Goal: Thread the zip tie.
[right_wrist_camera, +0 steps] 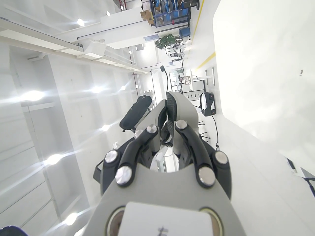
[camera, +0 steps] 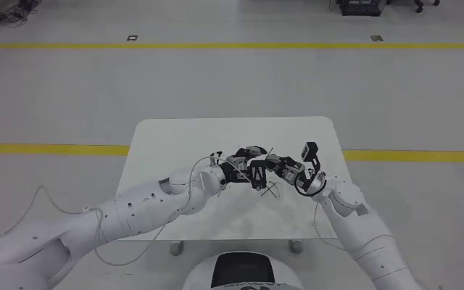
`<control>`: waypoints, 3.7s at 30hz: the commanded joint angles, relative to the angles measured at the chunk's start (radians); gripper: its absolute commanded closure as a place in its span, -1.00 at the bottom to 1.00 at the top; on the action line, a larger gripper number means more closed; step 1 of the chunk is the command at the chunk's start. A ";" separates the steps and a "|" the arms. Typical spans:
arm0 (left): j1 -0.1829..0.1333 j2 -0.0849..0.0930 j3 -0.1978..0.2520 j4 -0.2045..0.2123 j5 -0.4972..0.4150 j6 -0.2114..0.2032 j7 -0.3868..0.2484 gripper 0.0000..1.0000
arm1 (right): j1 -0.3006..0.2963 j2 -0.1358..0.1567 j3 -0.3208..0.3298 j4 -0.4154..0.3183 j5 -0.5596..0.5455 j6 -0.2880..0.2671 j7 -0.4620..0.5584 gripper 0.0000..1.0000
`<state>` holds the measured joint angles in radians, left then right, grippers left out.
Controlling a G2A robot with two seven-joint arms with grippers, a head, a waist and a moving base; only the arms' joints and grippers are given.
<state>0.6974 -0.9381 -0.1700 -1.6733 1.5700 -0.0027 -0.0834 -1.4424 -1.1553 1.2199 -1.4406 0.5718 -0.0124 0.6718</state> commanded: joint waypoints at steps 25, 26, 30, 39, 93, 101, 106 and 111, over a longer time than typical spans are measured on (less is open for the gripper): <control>-0.018 0.001 0.000 -0.017 0.000 -0.048 -0.054 0.64 | -0.014 -0.001 0.010 -0.009 -0.002 -0.028 0.013 1.00; -0.018 0.001 0.000 -0.018 0.000 -0.052 -0.053 0.64 | -0.013 -0.001 0.010 -0.009 -0.002 -0.028 0.013 1.00; -0.020 0.001 0.000 -0.020 0.000 -0.060 -0.052 0.68 | -0.013 -0.002 0.010 -0.008 -0.003 -0.029 0.014 1.00; -0.024 -0.001 0.000 -0.027 0.000 -0.092 -0.049 0.70 | -0.011 -0.003 0.009 -0.005 -0.004 -0.029 0.018 1.00; -0.014 0.019 0.000 0.013 0.000 -0.086 -0.031 1.00 | -0.006 -0.009 0.010 0.001 -0.017 -0.036 0.020 -1.00; 0.032 0.053 -0.085 0.040 -0.180 -0.146 -0.003 1.00 | -0.018 -0.006 0.023 -0.011 -0.048 -0.044 -0.007 -1.00; 0.065 0.074 -0.158 0.054 -0.331 -0.178 0.031 1.00 | -0.017 -0.003 0.017 -0.015 -0.054 -0.021 0.042 -1.00; 0.065 0.074 -0.158 0.054 -0.331 -0.178 0.031 1.00 | -0.017 -0.003 0.017 -0.015 -0.054 -0.021 0.042 -1.00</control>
<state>0.7627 -0.8640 -0.3285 -1.6192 1.2386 -0.1810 -0.0516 -1.4596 -1.1587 1.2371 -1.4551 0.5174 -0.0334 0.7142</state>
